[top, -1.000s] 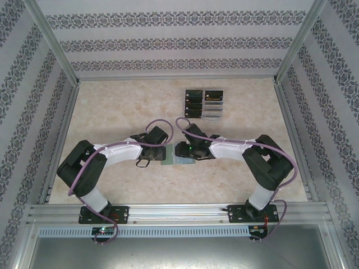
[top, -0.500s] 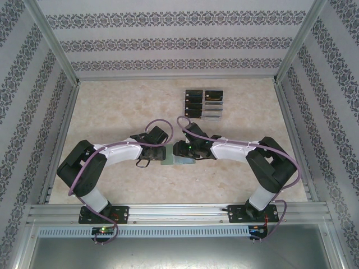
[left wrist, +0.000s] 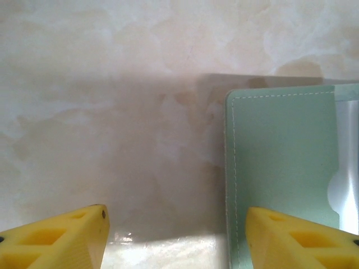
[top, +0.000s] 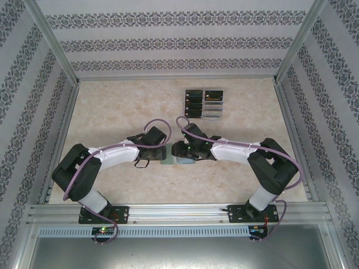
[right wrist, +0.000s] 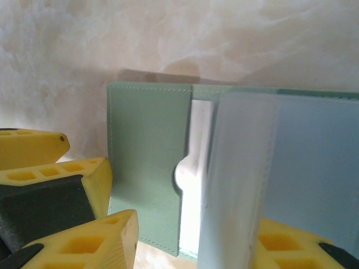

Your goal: Put the credit cards into the card holder

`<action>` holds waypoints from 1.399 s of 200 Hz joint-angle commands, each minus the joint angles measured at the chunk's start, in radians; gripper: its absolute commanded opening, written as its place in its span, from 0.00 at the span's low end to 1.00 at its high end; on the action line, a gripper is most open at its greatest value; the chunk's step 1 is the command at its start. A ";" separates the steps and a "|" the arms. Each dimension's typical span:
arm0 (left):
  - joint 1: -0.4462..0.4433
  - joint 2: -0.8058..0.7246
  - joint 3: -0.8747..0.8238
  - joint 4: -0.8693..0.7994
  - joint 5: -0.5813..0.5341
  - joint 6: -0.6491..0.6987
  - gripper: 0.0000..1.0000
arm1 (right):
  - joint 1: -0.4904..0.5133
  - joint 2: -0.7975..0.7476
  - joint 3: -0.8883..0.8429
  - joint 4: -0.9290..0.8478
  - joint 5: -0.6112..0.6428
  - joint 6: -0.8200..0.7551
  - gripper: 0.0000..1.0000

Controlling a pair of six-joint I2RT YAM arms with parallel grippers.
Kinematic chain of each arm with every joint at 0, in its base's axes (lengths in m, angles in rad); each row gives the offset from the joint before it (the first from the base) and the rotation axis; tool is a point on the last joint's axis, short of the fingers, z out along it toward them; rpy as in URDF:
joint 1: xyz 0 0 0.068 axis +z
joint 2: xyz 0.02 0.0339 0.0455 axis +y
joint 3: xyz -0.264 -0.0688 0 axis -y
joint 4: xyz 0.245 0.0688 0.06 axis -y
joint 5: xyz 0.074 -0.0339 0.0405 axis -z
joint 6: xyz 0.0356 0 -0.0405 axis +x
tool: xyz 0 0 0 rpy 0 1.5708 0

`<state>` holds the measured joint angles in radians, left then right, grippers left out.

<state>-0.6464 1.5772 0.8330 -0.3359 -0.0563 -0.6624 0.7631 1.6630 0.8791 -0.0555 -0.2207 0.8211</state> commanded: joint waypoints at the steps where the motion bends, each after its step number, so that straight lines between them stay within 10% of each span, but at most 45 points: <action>1: 0.020 -0.068 -0.034 -0.017 -0.035 -0.016 0.66 | 0.021 0.002 0.044 0.000 -0.011 0.018 0.45; 89: 0.176 -0.345 -0.119 -0.073 -0.045 -0.031 0.67 | 0.078 0.191 0.199 0.002 -0.045 0.035 0.45; 129: 0.176 -0.320 -0.091 -0.035 0.040 0.014 0.68 | 0.040 0.043 0.165 -0.024 -0.034 0.013 0.45; 199: 0.066 -0.061 0.086 0.021 0.103 0.043 0.69 | -0.317 -0.212 0.131 -0.250 0.022 -0.135 0.46; 280: 0.031 0.044 0.097 0.028 0.075 0.011 0.69 | -0.685 0.048 0.429 -0.335 0.084 -0.222 0.49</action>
<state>-0.6029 1.6154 0.9283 -0.3180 0.0334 -0.6468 0.1127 1.6272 1.2140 -0.3412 -0.1726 0.6502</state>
